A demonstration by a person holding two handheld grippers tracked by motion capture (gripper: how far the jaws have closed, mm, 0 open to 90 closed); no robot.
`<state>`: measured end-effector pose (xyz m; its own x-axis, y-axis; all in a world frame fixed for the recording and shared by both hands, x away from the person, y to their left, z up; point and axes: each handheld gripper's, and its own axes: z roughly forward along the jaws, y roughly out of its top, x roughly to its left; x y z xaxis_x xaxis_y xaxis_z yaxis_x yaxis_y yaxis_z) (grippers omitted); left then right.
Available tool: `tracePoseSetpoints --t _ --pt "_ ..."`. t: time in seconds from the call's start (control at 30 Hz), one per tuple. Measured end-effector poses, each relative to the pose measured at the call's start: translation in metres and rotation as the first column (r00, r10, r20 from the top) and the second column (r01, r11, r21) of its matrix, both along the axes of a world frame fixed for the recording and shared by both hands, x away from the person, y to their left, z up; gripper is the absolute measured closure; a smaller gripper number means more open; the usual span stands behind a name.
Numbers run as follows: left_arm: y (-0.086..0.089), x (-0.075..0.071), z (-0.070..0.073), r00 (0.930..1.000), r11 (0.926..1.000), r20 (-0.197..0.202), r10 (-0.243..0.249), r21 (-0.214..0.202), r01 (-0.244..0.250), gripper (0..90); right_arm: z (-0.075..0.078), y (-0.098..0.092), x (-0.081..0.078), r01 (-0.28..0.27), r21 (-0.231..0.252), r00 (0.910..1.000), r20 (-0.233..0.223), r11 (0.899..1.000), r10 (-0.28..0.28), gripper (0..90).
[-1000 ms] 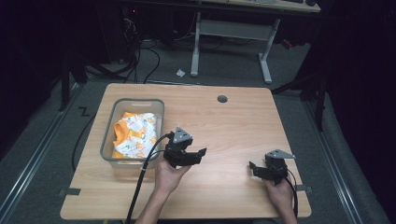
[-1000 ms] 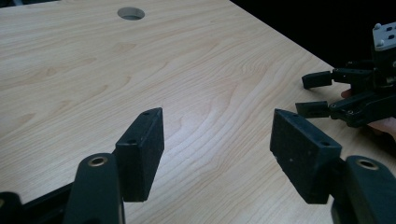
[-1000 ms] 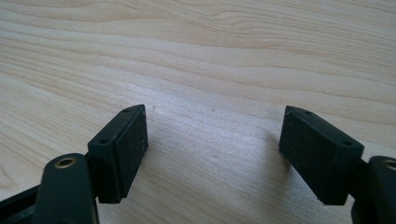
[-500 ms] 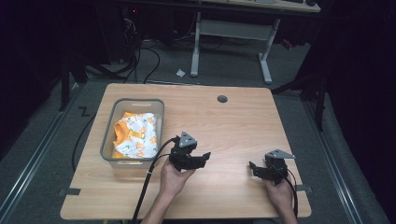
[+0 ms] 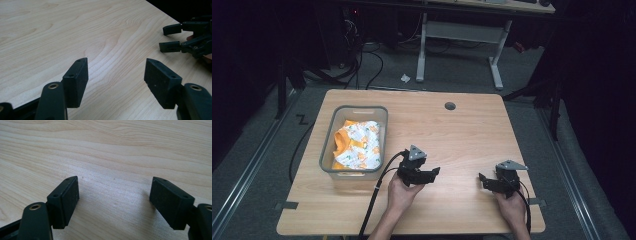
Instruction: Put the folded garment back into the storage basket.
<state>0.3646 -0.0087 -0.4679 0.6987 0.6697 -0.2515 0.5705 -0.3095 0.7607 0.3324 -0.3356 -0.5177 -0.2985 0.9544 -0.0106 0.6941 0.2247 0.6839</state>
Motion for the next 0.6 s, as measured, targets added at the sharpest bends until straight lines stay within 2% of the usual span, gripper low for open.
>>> tracePoseSetpoints --t 0.6 --pt "0.000 -0.002 -0.025 0.9987 0.9984 -0.032 0.040 0.043 -0.038 36.0 0.000 0.000 0.000 0.000 0.000 1.0000 0.000 1.000 0.000 23.7"
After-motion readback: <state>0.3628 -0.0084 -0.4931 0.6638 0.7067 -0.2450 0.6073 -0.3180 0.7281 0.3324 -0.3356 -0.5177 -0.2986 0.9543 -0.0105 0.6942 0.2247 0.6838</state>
